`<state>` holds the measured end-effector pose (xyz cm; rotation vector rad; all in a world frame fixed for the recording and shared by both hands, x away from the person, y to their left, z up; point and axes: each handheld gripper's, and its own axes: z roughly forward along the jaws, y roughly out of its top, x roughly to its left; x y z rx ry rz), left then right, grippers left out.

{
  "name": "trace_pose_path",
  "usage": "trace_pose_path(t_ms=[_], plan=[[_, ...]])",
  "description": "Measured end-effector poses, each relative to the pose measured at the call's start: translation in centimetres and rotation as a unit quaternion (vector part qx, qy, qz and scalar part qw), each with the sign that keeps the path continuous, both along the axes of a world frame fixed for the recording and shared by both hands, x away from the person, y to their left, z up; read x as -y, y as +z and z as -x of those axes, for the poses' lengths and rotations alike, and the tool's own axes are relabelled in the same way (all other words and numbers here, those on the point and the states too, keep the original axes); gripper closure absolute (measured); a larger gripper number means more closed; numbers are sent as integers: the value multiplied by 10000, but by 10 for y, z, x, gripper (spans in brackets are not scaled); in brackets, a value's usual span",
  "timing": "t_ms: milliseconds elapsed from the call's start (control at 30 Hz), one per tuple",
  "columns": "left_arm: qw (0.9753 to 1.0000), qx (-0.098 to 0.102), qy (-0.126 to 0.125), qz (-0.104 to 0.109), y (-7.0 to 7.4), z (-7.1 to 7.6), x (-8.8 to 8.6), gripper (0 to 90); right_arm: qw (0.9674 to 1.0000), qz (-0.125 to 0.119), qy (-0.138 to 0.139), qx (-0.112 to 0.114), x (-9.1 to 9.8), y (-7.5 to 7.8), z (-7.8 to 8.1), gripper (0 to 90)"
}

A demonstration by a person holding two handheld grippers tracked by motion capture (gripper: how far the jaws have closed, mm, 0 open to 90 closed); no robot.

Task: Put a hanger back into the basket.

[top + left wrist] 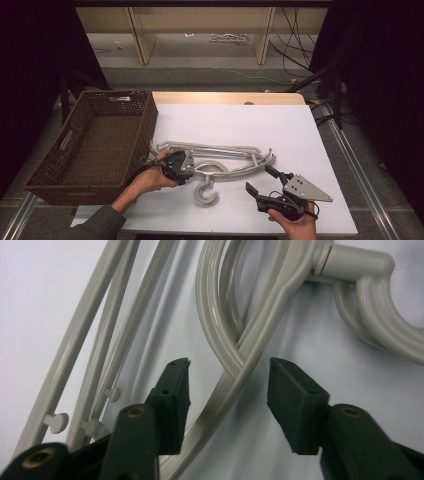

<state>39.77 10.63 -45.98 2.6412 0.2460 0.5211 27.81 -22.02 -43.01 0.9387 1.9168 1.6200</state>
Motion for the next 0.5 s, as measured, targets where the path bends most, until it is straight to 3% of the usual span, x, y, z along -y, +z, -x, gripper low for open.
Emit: trace_pose_path(t_ms=[200, 267, 500], plan=[[9996, 119, -204, -128, -1, -2, 0, 672, 10000, 39, 32, -67, 1, 0, 0, 192], [9993, 142, -288, -183, 0, -2, 0, 691, 9999, -74, 72, -120, 1, -1, 0, 194], [9974, 364, -510, -356, 4, 1, 3, 733, 9999, -100, 50, -81, 1, -1, -1, 200]])
